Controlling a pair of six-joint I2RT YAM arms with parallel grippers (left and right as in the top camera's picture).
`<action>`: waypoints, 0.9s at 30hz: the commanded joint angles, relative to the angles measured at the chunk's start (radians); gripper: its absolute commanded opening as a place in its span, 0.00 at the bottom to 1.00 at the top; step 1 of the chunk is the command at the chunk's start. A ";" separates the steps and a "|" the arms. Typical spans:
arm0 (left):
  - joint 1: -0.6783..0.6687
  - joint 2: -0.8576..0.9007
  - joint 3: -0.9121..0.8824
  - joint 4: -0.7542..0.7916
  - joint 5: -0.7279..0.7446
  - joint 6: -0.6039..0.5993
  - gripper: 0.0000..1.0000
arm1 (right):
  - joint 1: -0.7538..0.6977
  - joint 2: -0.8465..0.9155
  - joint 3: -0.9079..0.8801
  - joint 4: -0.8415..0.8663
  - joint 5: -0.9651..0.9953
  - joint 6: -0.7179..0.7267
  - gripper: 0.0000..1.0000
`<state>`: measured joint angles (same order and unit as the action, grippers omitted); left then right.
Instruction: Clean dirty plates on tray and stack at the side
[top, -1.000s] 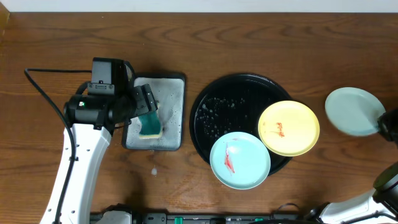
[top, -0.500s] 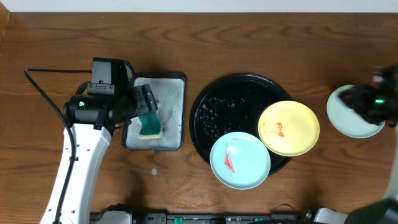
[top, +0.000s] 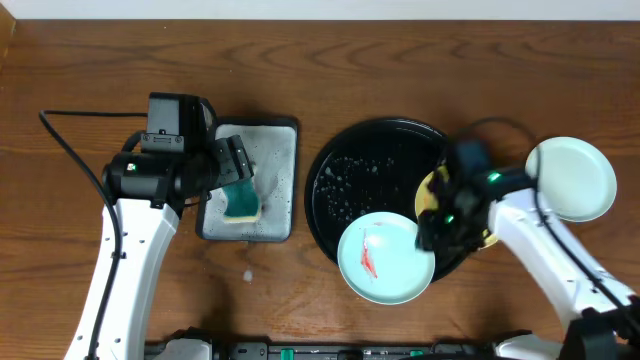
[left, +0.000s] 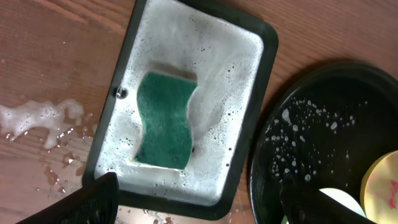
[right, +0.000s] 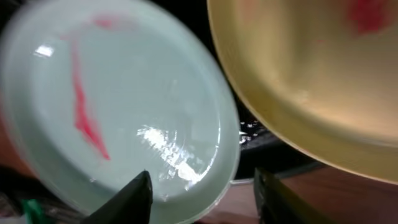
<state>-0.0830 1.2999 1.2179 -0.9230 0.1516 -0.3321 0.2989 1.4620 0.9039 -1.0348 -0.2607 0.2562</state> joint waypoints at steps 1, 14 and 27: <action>0.003 0.000 0.011 -0.003 0.002 0.011 0.83 | 0.053 0.001 -0.080 0.053 0.024 0.124 0.43; 0.003 0.000 0.011 -0.003 0.002 0.011 0.83 | 0.075 0.000 -0.159 0.177 0.055 0.173 0.10; 0.003 0.000 0.011 -0.003 0.002 0.011 0.83 | 0.073 0.000 -0.158 0.652 0.187 0.099 0.01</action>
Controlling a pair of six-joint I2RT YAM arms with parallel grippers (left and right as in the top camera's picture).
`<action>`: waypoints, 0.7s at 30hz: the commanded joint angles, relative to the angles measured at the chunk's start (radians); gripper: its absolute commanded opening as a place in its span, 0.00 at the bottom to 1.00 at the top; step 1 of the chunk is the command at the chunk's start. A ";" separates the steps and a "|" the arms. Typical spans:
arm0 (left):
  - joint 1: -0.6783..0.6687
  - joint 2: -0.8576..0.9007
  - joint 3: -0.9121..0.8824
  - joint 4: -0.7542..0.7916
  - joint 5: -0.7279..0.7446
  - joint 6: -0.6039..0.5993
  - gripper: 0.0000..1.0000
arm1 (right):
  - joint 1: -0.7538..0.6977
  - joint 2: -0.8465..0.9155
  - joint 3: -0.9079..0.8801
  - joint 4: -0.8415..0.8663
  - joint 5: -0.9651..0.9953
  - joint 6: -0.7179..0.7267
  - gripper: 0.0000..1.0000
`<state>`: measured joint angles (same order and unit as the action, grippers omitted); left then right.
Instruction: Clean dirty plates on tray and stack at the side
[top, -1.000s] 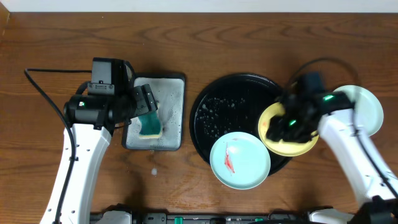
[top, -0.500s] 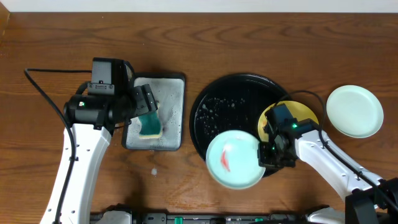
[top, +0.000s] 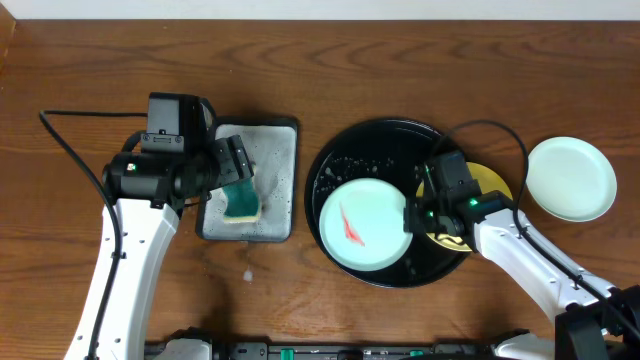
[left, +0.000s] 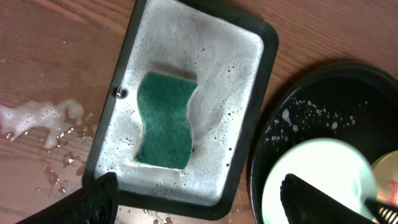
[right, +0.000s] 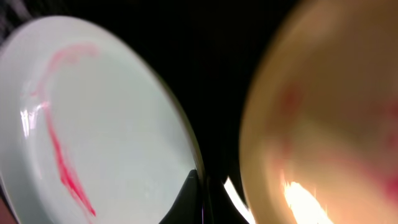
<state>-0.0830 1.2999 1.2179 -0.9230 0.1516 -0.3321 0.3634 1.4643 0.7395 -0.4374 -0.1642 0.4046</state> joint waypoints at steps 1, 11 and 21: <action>0.003 0.000 0.011 -0.003 0.002 0.011 0.83 | 0.009 -0.002 0.006 0.080 0.122 -0.054 0.01; 0.003 0.000 0.011 -0.003 0.002 0.011 0.83 | 0.043 -0.002 0.006 0.027 0.047 0.163 0.11; 0.003 0.000 0.011 -0.003 -0.006 0.011 0.83 | -0.021 -0.003 0.229 -0.201 0.033 -0.211 0.22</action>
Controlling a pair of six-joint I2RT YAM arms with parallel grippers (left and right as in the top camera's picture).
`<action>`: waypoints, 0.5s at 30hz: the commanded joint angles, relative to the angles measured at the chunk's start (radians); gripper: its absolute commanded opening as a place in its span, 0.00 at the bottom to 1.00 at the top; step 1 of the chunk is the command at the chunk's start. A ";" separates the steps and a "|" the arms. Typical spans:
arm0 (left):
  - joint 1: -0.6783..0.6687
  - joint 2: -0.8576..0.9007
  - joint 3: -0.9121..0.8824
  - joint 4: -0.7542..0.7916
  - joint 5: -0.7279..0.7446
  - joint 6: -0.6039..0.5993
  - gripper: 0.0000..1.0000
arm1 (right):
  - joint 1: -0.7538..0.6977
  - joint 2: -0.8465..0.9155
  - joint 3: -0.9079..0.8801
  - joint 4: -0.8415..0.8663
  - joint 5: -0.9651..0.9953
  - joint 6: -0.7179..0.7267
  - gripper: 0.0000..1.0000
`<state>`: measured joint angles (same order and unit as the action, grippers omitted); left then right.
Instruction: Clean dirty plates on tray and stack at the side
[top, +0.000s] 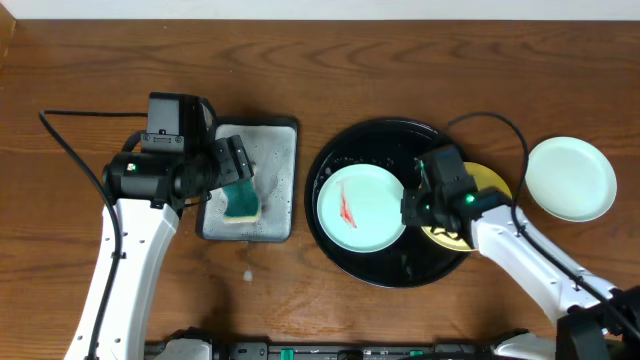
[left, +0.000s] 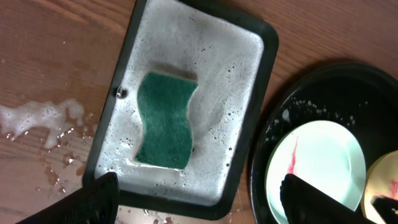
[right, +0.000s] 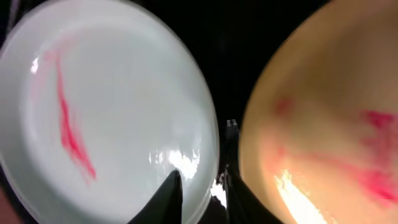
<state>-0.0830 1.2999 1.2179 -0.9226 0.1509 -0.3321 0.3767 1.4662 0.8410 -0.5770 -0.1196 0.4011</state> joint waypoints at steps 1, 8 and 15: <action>0.003 0.000 0.011 -0.004 -0.004 0.010 0.83 | -0.051 -0.005 0.181 -0.129 -0.012 -0.248 0.22; 0.003 0.031 0.005 0.007 -0.013 -0.002 0.83 | -0.106 -0.005 0.340 -0.340 -0.089 -0.287 0.27; -0.002 0.224 -0.056 0.007 -0.081 -0.001 0.71 | -0.106 -0.003 0.339 -0.349 -0.118 -0.286 0.27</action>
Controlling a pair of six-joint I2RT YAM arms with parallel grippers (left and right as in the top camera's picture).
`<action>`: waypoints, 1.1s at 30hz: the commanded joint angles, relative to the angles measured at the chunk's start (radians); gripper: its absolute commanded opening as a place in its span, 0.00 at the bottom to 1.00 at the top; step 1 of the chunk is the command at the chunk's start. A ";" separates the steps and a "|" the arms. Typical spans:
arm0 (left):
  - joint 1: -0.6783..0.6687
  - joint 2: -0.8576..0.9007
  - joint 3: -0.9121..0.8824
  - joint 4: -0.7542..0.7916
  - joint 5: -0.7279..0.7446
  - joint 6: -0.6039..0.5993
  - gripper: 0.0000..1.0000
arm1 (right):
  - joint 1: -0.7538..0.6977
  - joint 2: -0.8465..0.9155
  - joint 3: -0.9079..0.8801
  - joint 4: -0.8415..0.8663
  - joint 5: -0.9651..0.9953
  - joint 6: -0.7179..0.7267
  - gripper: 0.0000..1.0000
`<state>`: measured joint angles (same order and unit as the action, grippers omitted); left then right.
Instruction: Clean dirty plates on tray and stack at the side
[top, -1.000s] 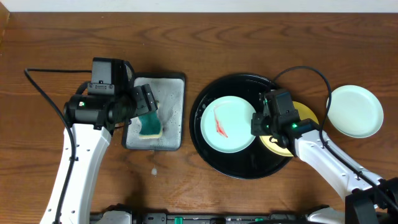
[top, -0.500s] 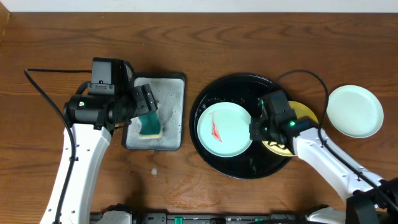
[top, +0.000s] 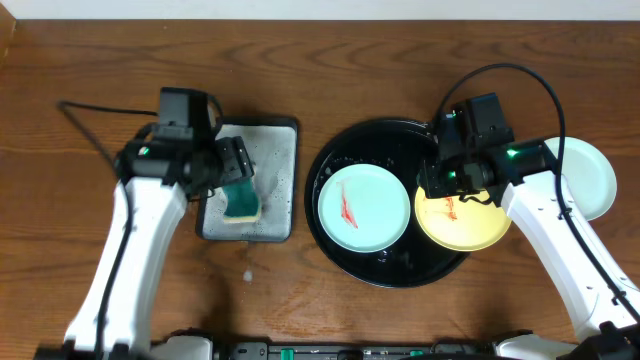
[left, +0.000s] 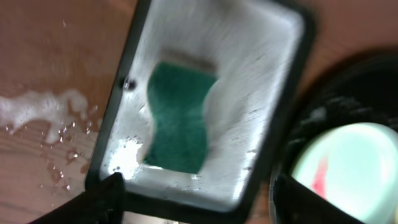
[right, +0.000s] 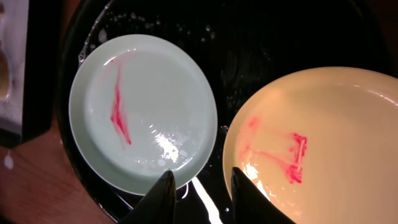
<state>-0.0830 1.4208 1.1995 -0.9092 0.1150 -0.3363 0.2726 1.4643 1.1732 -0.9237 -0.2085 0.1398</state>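
On the left half of the black round tray (top: 345, 160) lies a pale green plate (top: 363, 208) with a red streak, also seen in the right wrist view (right: 143, 109). A yellow plate (top: 463, 218) with red stains (right: 292, 152) sits on the tray's right side. My right gripper (right: 202, 193) hangs open above the gap between the two plates, holding nothing. The left gripper (left: 199, 205) is open wide over the soapy sponge tray (top: 275, 140), where the green sponge (left: 180, 118) lies.
A clean pale green plate (top: 595, 170) rests on the table at the right, partly under my right arm. Foam is spilled on the wood (left: 37, 109) left of the sponge tray. A cable loops above the right arm.
My right gripper has risen from the green plate's right rim and now hangs clear above both plates. The left arm has shifted a little over the sponge tray.
My right gripper first held the green streaked plate tilted over the tray's front edge. Then the plate was over the tray's middle, then low on its left half. Now it lies flat there, let go. The sponge stayed in its tray throughout.
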 joint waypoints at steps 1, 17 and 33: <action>-0.002 0.142 -0.038 -0.006 -0.050 0.003 0.65 | -0.002 -0.002 0.006 -0.003 -0.029 -0.025 0.27; -0.001 0.492 -0.035 0.100 0.009 0.003 0.08 | 0.004 -0.002 0.006 -0.003 -0.029 -0.021 0.26; -0.002 0.406 0.050 -0.014 0.008 0.029 0.22 | 0.004 -0.002 0.006 -0.009 -0.029 -0.021 0.26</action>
<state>-0.0887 1.8465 1.2324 -0.9291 0.1429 -0.3233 0.2733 1.4643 1.1732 -0.9283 -0.2302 0.1318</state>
